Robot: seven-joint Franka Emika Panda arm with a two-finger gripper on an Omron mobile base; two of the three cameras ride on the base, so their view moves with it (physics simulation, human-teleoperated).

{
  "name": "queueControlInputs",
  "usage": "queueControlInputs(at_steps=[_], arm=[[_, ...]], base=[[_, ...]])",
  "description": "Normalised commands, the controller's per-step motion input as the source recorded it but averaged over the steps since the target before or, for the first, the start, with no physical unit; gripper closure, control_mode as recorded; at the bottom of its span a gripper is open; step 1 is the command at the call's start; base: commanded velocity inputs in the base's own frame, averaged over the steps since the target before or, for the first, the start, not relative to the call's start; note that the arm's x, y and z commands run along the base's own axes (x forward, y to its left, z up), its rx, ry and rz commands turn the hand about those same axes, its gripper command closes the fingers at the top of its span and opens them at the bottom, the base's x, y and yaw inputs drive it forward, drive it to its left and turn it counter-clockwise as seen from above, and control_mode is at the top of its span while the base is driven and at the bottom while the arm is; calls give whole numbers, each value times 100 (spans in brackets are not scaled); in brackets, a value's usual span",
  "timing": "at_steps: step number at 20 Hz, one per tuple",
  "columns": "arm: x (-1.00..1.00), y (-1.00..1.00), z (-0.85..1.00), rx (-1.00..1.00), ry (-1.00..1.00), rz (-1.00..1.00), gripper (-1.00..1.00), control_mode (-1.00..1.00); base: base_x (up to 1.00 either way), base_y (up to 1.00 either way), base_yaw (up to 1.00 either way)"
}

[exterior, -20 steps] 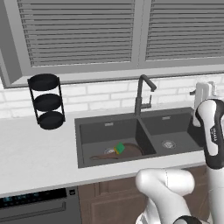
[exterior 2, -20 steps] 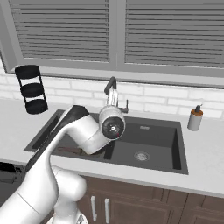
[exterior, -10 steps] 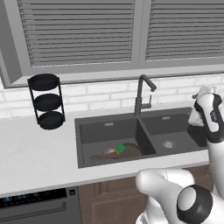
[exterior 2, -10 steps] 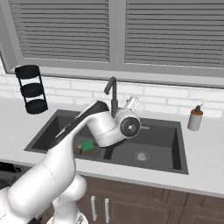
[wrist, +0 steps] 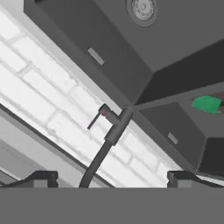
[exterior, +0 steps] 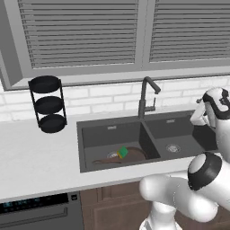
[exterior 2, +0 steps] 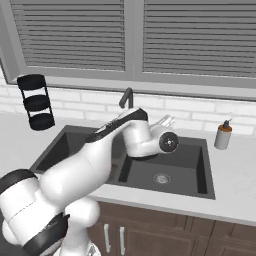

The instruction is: Pick the pan and sponge and place them into the sink. Then turn on the water.

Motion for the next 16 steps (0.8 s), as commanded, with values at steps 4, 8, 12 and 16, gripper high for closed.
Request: queueControlInputs(at_steps=[4,8,12,16], arm=[[55,0,-49,13,-5,-5,-100,-100],[52,0,-41,10,-5,0,-100,-100],[45,0,-27,8,-5,0,-100,-100],[39,0,-20,13,0,3,-100,-100]], base=[[0,0,0],[0,0,0],[0,0,0],[0,0,0]])
